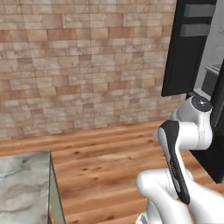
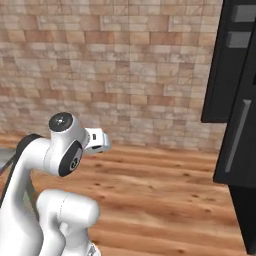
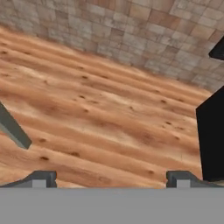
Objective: Place one bell pepper and one chicken drumstick in each tupperware on the nearby counter, to pack two identical lunches.
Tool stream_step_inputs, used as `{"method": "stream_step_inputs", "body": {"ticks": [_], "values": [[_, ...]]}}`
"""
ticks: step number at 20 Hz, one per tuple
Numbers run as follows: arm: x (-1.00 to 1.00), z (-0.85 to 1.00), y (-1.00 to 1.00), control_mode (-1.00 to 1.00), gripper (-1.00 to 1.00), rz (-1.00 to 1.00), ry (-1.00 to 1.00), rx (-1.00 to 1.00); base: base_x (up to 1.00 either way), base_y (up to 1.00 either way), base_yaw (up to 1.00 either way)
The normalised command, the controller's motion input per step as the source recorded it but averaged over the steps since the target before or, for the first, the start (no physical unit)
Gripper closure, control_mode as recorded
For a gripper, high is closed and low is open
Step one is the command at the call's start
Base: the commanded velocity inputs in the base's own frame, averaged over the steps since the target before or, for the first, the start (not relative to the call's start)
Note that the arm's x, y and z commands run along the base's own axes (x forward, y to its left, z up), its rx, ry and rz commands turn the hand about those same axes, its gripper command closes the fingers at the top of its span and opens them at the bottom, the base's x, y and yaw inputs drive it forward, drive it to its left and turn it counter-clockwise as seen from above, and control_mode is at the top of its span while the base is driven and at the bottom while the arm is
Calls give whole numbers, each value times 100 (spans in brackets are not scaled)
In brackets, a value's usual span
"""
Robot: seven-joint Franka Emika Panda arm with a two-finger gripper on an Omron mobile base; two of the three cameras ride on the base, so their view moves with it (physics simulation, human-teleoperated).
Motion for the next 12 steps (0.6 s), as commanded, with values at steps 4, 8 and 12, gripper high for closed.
{"method": "stream_step_inputs", "body": {"ticks": [4, 8, 12], "values": [[0, 0, 0, 100, -100, 0, 0, 0, 83, -13, -28], [0, 0, 0, 100, -100, 0, 0, 0, 73, -6, -33], [0, 0, 0, 100, -100, 0, 0, 0, 56, 0, -36]]}}
